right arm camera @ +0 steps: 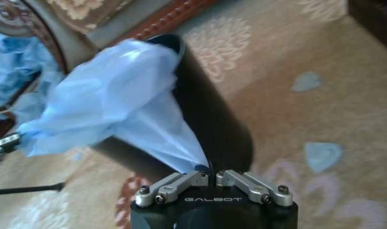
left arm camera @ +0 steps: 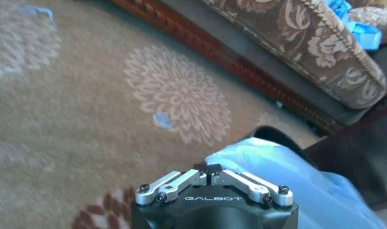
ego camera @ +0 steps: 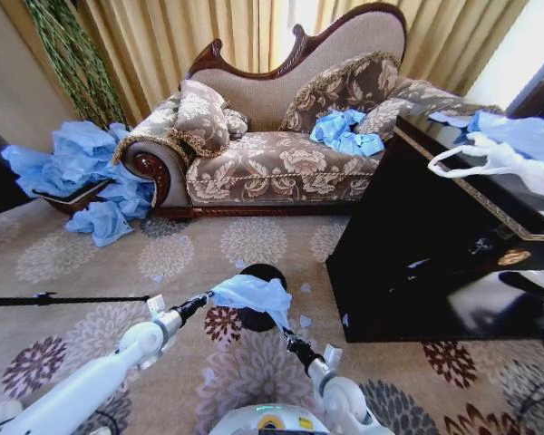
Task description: Place a garbage bag over the trash bin.
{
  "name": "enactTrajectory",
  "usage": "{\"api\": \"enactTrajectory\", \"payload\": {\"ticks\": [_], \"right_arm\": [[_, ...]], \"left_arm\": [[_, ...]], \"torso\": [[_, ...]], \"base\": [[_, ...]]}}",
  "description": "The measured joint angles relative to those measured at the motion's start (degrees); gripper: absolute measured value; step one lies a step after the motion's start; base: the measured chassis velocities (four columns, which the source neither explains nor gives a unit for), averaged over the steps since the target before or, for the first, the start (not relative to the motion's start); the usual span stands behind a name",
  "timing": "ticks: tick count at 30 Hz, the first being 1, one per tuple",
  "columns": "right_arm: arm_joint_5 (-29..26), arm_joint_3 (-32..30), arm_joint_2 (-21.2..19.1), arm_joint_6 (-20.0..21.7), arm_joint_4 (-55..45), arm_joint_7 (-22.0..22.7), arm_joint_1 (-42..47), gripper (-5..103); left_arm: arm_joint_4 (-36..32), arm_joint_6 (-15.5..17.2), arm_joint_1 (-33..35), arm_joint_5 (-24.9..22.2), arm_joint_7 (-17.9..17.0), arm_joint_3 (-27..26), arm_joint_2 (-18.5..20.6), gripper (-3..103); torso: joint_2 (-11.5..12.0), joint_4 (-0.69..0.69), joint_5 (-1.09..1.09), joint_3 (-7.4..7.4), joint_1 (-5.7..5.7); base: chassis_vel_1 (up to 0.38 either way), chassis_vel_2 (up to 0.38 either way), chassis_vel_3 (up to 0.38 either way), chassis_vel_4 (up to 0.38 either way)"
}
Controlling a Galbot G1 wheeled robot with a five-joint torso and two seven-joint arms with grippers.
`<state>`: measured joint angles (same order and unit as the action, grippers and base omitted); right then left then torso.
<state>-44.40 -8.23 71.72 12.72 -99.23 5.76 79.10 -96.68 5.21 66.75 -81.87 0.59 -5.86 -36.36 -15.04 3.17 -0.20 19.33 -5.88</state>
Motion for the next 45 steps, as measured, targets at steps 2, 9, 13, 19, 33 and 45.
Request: {"api": "enactTrajectory", "payload": {"ticks": [2, 9, 13, 19, 33, 45], "right_arm": [[0.19, -0.86, -0.54, 0.45, 0.64, 1.39, -0.29, 0], [0.92, -1.82, -0.37, 0.47, 3.20, 3.33, -3.22, 0], [0.74, -2.34, -0.28, 0.19, 3.20, 3.43, -4.13, 0], [0.60, -3.13, -0.67, -0.80, 2.13, 2.53, -4.53, 0], [1.79, -4.79, -2.08, -0.84, 0.63, -0.08, -3.24, 0], [3.54, -5.38, -1.68, -2.69, -0.93, -3.02, -1.98, 0]], "left_arm": [[2.42, -0.88, -1.58, 1.69, 0.19, 0.83, -1.06, 0], [4.71, -2.06, -4.12, 2.69, -0.09, 1.85, -4.89, 0], [4.50, -2.40, -4.74, 2.72, -0.22, 1.89, -5.76, 0], [4.94, -3.33, -6.09, 2.77, -0.33, 1.57, -6.62, 0], [6.02, -3.72, -6.89, 4.93, 0.57, 2.70, -8.38, 0], [6.38, -5.12, -7.26, 8.27, 4.45, 2.79, -9.21, 0]], "torso": [[0.00, 0.01, 0.00, 0.00, 0.00], [0.00, 0.00, 0.00, 0.01, 0.00], [0.01, -0.01, 0.00, 0.01, 0.00], [0.01, 0.00, 0.01, 0.01, 0.00], [0.01, 0.01, 0.00, 0.00, 0.00], [0.01, 0.00, 0.00, 0.00, 0.00]], "base": [[0.000, 0.000, 0.000, 0.000], [0.000, 0.000, 0.000, 0.000], [0.000, 0.000, 0.000, 0.000], [0.000, 0.000, 0.000, 0.000], [0.000, 0.000, 0.000, 0.000], [0.000, 0.000, 0.000, 0.000]]}}
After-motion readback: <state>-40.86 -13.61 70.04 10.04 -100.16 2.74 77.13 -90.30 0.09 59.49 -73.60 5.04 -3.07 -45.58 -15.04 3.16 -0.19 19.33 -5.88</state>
